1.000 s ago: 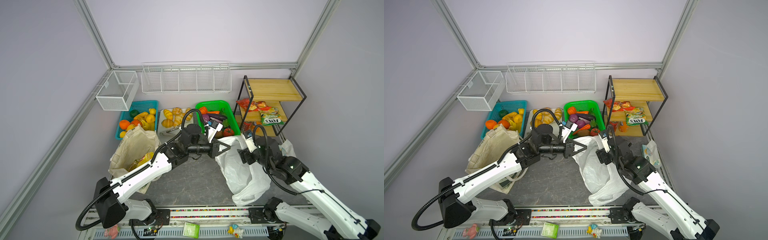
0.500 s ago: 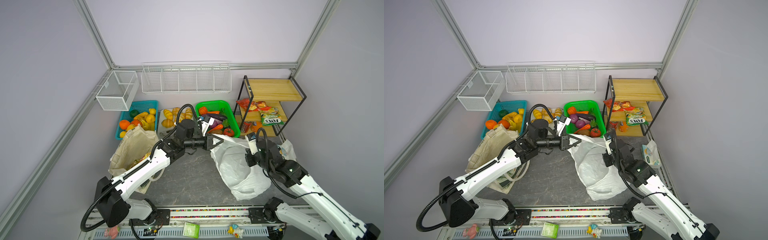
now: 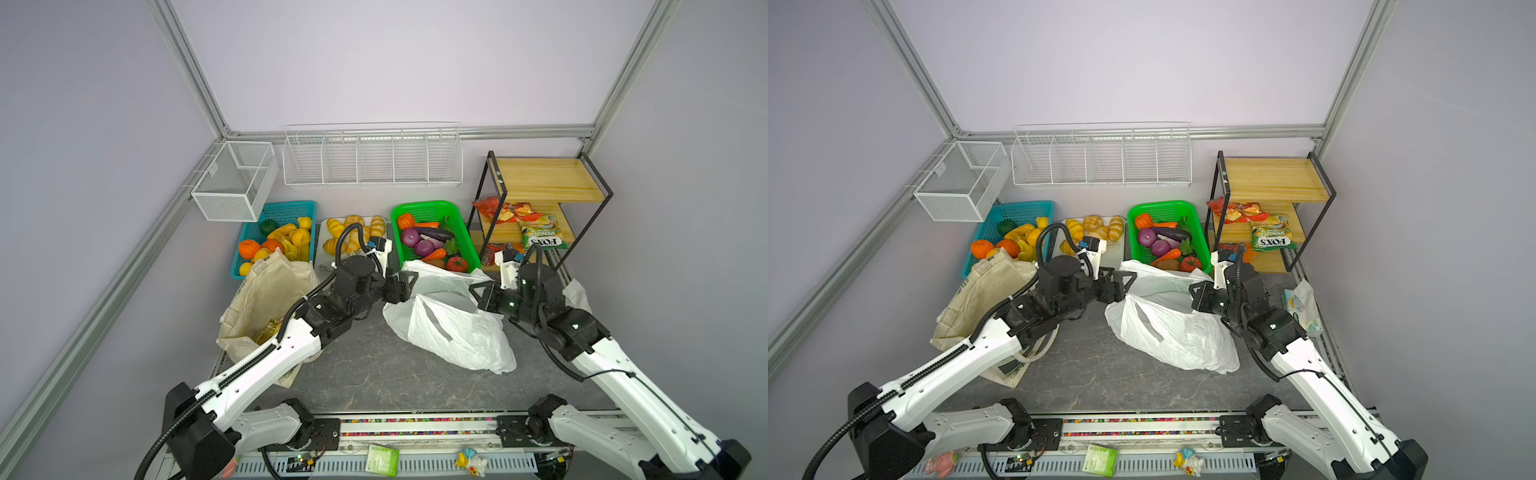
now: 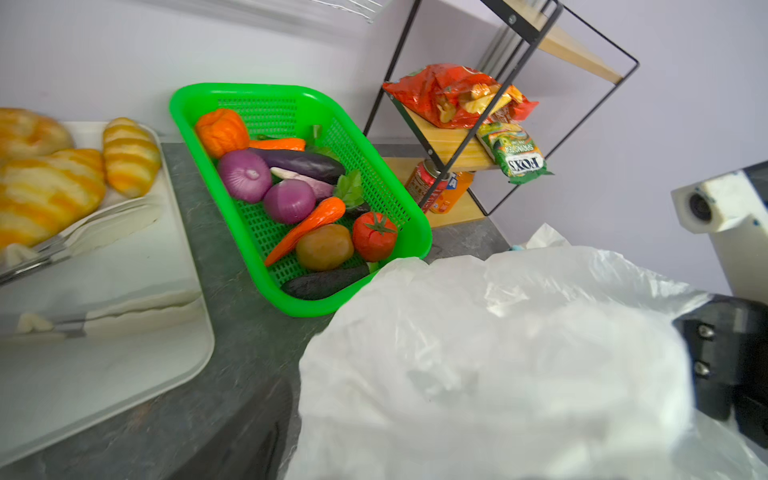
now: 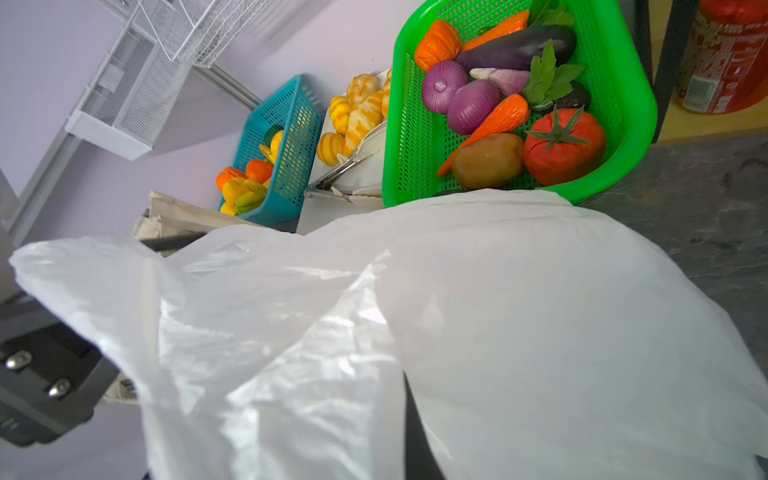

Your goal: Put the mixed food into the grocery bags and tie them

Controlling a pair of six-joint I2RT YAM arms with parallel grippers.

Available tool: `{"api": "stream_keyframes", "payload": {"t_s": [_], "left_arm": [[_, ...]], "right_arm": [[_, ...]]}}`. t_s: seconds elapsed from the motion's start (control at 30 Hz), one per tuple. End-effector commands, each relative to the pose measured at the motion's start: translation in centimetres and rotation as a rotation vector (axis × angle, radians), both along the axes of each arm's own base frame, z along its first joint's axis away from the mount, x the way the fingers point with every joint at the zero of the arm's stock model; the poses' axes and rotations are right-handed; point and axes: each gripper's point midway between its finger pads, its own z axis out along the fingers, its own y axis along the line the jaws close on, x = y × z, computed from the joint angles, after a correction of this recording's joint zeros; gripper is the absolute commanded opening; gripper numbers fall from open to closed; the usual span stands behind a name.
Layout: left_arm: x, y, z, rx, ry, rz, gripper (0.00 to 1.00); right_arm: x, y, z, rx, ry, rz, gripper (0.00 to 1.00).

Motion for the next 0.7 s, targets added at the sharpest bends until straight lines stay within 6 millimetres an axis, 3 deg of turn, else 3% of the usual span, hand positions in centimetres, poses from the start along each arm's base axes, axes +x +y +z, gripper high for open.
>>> {"api": "stream_keyframes", "payload": {"t_s": [0.0,0.07,0.17,0.33,0.37,0.47,0.67], "left_arm": [[0.3,3.7,-0.1,0.043,-0.056,0.144,0.83],[-0.2,5.2,-1.0,0.053,-0.050,0.184,0.86],[-0.9,5.7,-2.4,0.030,0.010,0.166,0.88],[-2.2,4.6,-4.5,-0.086,0.170,0.074,0.88],[-2.5,4.5,-5.0,-0.103,0.190,0.070,0.88],[-3.0,3.9,-6.5,-0.145,0.241,0.050,0.87],[-2.7,2.9,-9.7,-0.134,0.333,0.046,0.85]], "right_arm": [[1.3,0.7,0.8,0.132,0.014,-0.071,0.07],[1.5,0.7,0.8,0.136,0.007,-0.084,0.07],[1.6,0.7,0.8,0.140,-0.003,-0.091,0.07],[1.8,0.5,1.5,0.159,-0.032,-0.113,0.07],[1.7,0.3,0.4,0.148,-0.016,-0.118,0.07],[1.7,0.2,0.6,0.153,-0.032,-0.126,0.07],[1.7,0.1,1.0,0.162,-0.047,-0.130,0.07]]}}
